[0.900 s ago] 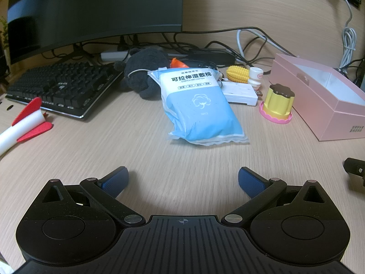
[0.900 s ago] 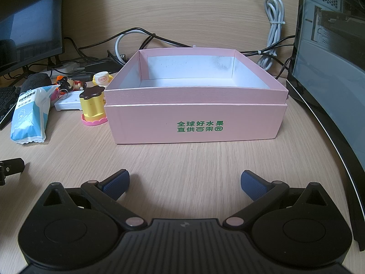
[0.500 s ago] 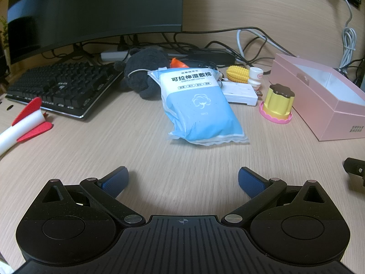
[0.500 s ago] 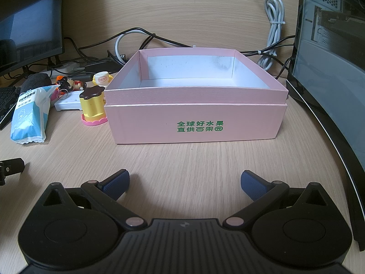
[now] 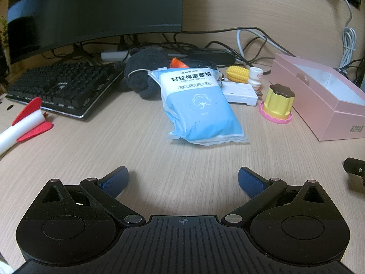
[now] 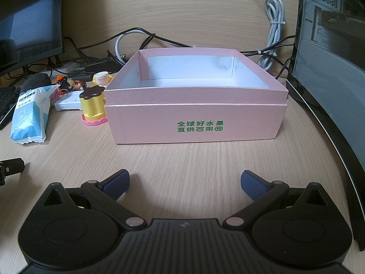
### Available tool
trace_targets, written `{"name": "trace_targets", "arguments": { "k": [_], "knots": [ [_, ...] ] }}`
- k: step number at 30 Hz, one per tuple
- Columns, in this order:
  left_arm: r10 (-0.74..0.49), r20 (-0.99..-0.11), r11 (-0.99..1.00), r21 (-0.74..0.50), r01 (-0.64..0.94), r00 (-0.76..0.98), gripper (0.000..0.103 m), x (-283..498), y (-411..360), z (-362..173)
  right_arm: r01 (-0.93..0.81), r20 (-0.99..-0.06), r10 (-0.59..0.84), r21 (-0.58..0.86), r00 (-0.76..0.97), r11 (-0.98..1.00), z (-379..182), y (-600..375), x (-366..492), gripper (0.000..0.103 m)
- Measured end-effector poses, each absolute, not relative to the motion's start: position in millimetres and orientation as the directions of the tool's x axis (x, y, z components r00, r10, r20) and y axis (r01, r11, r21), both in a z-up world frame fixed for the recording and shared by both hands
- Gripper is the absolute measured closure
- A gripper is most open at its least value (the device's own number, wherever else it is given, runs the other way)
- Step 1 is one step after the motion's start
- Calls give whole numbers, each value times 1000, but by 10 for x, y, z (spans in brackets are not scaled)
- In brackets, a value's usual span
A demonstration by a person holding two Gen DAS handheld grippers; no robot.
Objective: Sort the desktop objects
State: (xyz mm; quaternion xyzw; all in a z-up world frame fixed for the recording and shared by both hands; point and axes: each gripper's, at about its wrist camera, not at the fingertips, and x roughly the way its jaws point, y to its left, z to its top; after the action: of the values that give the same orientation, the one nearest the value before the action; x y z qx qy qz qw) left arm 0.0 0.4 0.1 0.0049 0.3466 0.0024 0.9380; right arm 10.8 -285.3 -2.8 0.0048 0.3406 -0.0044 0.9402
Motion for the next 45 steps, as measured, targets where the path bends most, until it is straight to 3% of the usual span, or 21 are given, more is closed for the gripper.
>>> {"name": "trace_targets", "arguments": {
  "k": [33, 42, 45],
  "knots": [
    [7, -663, 1000, 15, 4, 749, 0, 79, 1, 13, 23, -691, -14, 3, 723, 1000, 30, -2821, 34, 0],
    [13, -691, 1000, 9, -9, 723, 0, 31, 59, 61, -55, -727, 48, 14, 685, 998, 89, -2847, 63, 0],
    [39, -699, 999, 8, -47, 714, 0, -11, 183, 128, -145, -657, 114, 8, 745, 989, 258, -2635, -19, 0]
  ]
}}
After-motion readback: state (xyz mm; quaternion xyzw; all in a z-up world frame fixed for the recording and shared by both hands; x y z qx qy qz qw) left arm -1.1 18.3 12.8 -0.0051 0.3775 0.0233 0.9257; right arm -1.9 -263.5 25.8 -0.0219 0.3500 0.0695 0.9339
